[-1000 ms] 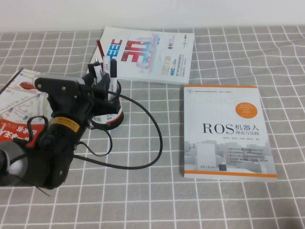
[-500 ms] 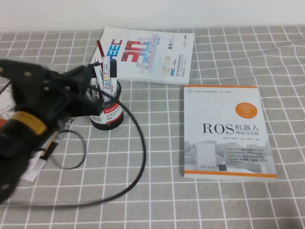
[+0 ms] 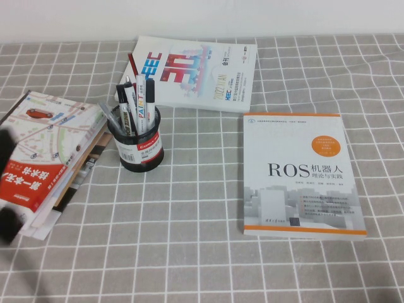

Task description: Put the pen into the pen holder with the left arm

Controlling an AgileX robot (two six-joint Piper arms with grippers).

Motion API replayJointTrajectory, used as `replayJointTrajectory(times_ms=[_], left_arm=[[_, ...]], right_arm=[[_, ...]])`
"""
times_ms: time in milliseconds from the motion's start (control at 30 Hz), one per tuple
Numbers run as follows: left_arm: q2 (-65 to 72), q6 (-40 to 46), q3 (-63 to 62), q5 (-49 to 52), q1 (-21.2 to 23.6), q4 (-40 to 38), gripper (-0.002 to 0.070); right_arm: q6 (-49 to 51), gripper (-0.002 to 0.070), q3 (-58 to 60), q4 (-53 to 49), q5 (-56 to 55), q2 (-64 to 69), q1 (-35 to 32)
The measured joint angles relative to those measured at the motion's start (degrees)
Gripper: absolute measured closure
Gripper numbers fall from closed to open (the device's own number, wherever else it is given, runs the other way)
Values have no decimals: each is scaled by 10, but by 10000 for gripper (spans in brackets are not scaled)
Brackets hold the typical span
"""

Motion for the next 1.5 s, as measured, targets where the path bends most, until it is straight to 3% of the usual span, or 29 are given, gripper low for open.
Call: replayJointTrajectory(times_ms=[367, 1067, 1300, 1500], left_arm=[[-213, -36, 137, 66, 0, -3, 675], [-226, -38, 161, 52, 0, -14, 675], [-244, 60, 161, 52, 7, -51, 675], [-311, 185, 161, 78, 92, -128, 675]], right_arm=[[0, 691, 0, 0, 0, 0, 0], [0, 691, 0, 0, 0, 0, 0], [0, 691, 0, 0, 0, 0, 0], [0, 691, 0, 0, 0, 0, 0]])
